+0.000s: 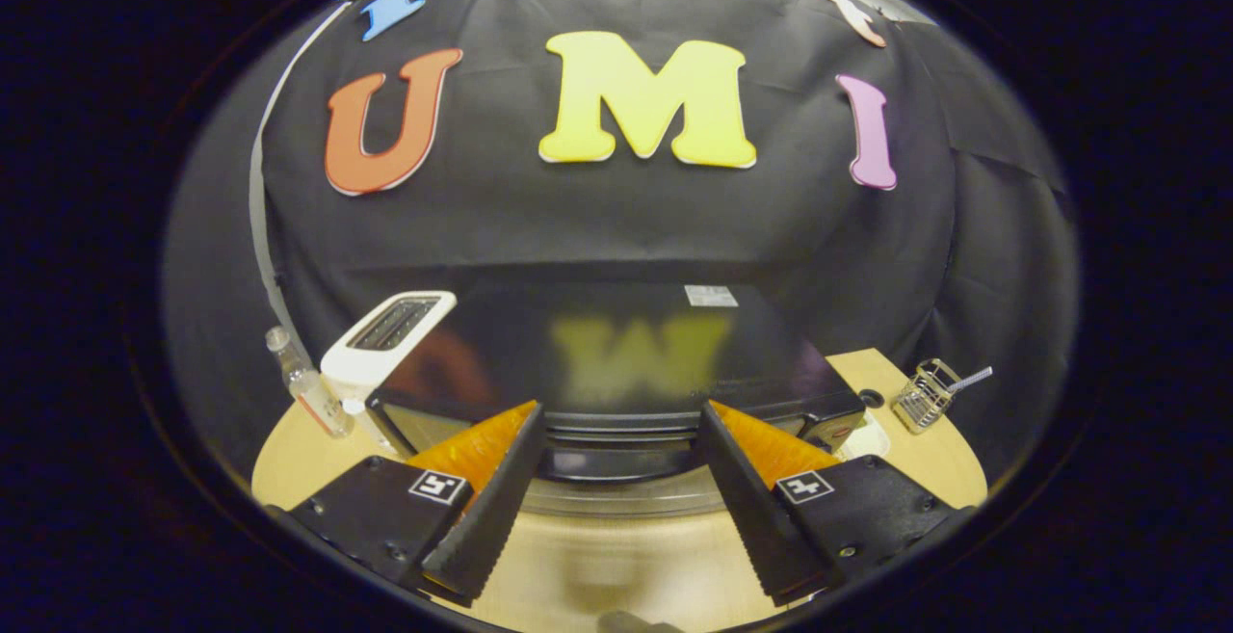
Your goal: Open the toaster oven, put the food inside, and close the toaster oven door.
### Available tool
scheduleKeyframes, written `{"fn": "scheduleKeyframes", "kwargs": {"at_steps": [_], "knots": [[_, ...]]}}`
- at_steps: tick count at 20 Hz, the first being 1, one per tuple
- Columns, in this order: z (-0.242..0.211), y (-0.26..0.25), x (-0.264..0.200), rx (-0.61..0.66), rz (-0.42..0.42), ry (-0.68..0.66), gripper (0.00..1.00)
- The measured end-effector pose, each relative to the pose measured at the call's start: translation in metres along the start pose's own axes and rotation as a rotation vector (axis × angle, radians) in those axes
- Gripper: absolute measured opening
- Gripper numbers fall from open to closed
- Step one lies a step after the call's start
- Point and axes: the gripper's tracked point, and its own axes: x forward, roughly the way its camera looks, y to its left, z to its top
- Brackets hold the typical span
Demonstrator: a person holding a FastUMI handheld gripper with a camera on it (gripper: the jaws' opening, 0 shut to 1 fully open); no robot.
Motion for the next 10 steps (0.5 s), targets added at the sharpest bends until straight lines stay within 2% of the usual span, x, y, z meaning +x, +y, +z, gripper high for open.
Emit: {"fn": "scheduleKeyframes", "kwargs": {"at_steps": [7,10], "knots": [[-0.011,-0.001,-0.01,0.023,0.009,0.037,1.0],[-0.025,-0.001,-0.03,0.034,0.01,0.055,1.0]]}}
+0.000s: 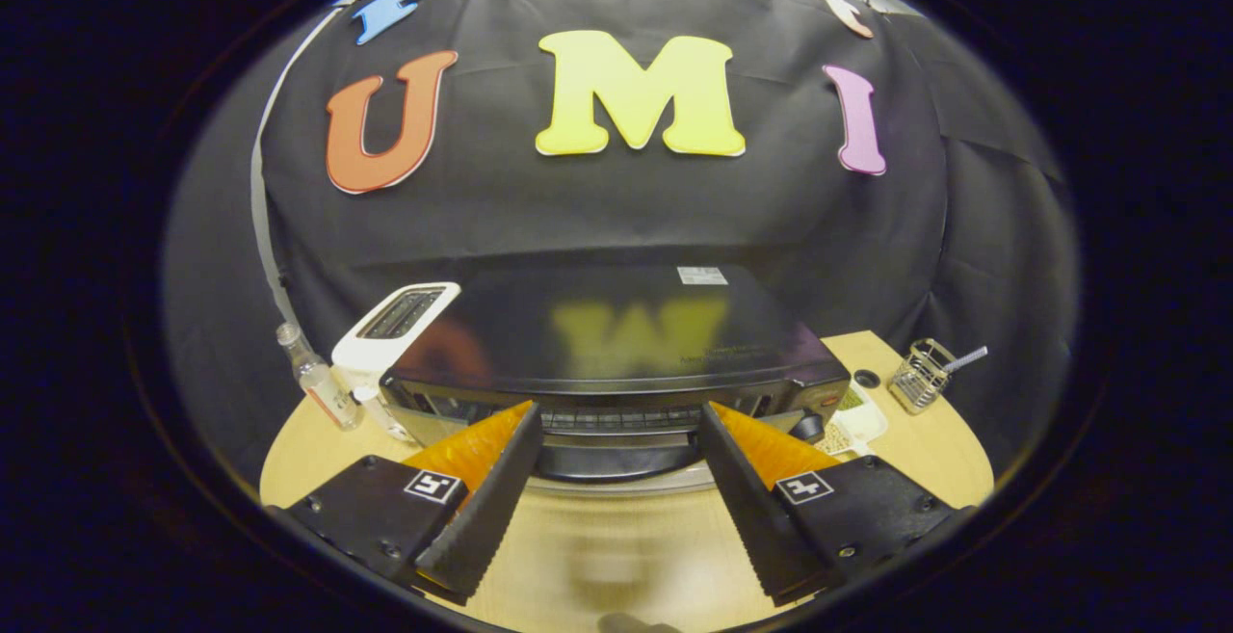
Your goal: Open the toaster oven, put the food inside, and close the toaster oven door.
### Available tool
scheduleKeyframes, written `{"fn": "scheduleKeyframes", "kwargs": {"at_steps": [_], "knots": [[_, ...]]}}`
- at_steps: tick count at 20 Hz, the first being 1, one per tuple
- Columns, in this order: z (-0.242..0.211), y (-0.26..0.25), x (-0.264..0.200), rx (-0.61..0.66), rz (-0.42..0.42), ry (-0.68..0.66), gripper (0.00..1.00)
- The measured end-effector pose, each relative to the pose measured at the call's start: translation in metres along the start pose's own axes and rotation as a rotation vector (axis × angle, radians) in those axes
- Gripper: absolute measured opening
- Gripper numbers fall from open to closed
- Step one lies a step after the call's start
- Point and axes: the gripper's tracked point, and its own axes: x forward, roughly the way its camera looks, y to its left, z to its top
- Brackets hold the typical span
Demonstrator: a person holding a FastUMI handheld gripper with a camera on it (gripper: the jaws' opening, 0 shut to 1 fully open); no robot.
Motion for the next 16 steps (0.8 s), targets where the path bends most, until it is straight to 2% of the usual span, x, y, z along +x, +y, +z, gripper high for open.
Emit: {"fn": "scheduleKeyframes", "kwargs": {"at_steps": [8,16], "knots": [[-0.051,-0.005,-0.038,-0.011,0.01,0.066,1.0],[-0.1,-0.008,-0.056,-0.045,0.008,0.129,1.0]]}}
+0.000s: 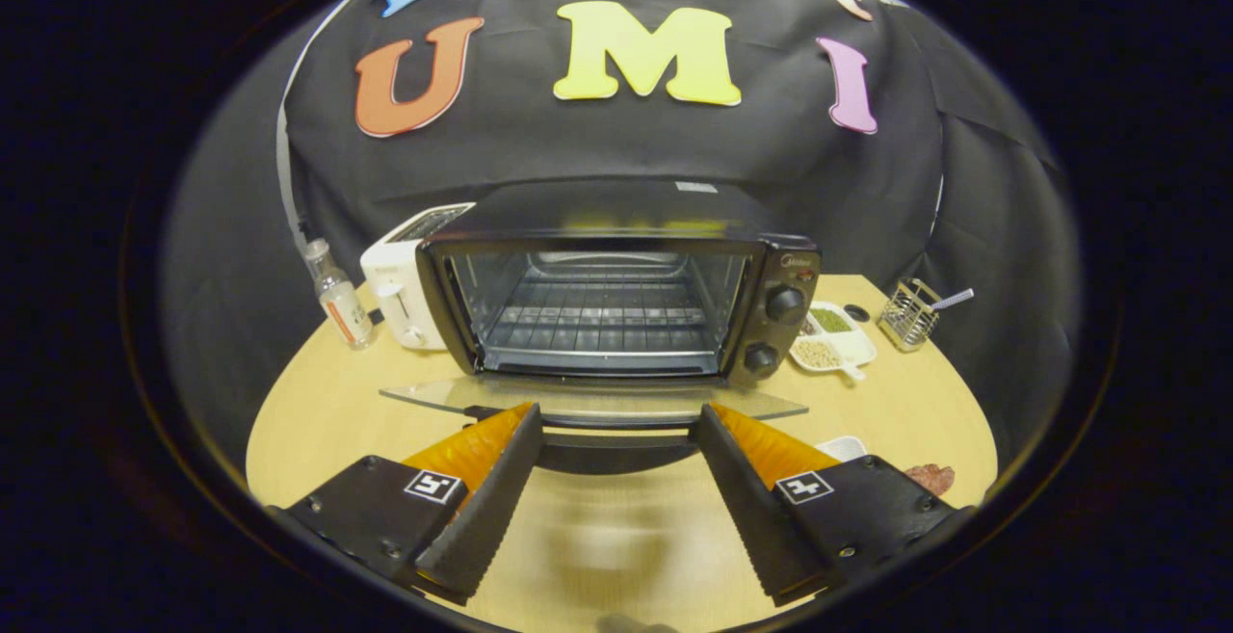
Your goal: Open the toaster oven, put the food inside, and close the toaster oven door.
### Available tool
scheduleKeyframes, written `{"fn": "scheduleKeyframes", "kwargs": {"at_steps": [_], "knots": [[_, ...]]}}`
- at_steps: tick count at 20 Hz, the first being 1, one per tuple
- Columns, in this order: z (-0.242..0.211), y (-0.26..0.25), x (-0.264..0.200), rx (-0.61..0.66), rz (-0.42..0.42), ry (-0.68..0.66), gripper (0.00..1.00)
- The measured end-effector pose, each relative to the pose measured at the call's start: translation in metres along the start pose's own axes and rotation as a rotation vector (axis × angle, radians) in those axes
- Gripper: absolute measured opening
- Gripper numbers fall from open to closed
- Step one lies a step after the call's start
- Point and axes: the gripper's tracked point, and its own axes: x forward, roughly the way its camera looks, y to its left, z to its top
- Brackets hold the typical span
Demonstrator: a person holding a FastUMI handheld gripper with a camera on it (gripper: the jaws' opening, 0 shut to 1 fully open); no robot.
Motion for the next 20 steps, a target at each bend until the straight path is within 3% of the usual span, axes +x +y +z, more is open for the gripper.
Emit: {"fn": "scheduleKeyframes", "kwargs": {"at_steps": [14,20], "knots": [[-0.101,-0.001,0.023,-0.004,0.001,0.222,1.0],[-0.098,0.0,0.02,-0.004,0.027,0.197,1.0]]}}
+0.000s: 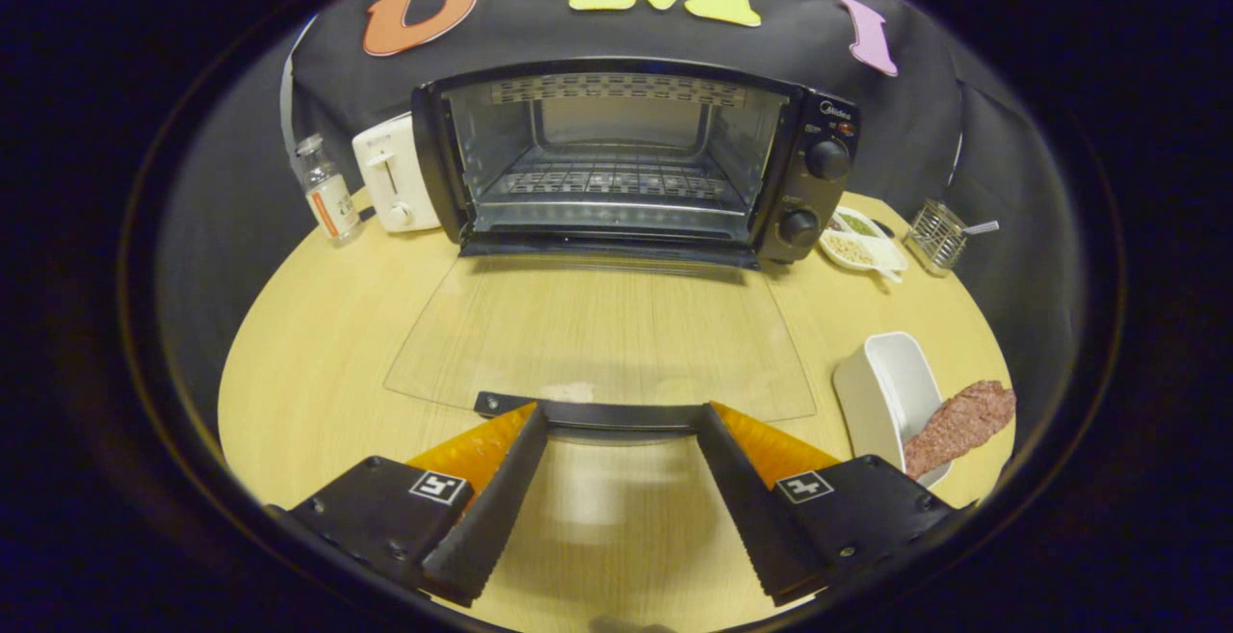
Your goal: Open the toaster oven, put the food inside, and close the toaster oven door.
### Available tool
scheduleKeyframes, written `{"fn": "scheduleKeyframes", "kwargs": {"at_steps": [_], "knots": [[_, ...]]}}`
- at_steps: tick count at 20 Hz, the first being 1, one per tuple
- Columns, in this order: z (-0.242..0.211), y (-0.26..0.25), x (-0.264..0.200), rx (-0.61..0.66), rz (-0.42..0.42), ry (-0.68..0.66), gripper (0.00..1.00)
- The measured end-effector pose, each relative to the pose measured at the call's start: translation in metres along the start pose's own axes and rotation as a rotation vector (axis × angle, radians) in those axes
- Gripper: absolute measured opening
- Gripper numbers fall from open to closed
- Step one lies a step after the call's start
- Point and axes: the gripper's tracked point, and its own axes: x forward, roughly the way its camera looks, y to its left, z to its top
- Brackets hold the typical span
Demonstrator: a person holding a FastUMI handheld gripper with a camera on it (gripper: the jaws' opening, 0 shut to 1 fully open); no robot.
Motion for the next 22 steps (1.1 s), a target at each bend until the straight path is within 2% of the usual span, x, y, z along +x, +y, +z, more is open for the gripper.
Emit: {"fn": "scheduleKeyframes", "kwargs": {"at_steps": [3,7,12,18,22], "knots": [[0.009,-0.012,-0.012,-0.007,0.033,-0.004,1.0],[0.044,-0.054,-0.035,-0.055,0.044,-0.071,1.0],[0.073,-0.137,-0.057,-0.099,0.039,-0.113,1.0],[0.064,-0.256,-0.062,-0.107,0.034,-0.076,1.0],[0.023,-0.287,-0.053,-0.063,0.188,0.079,0.99]]}}
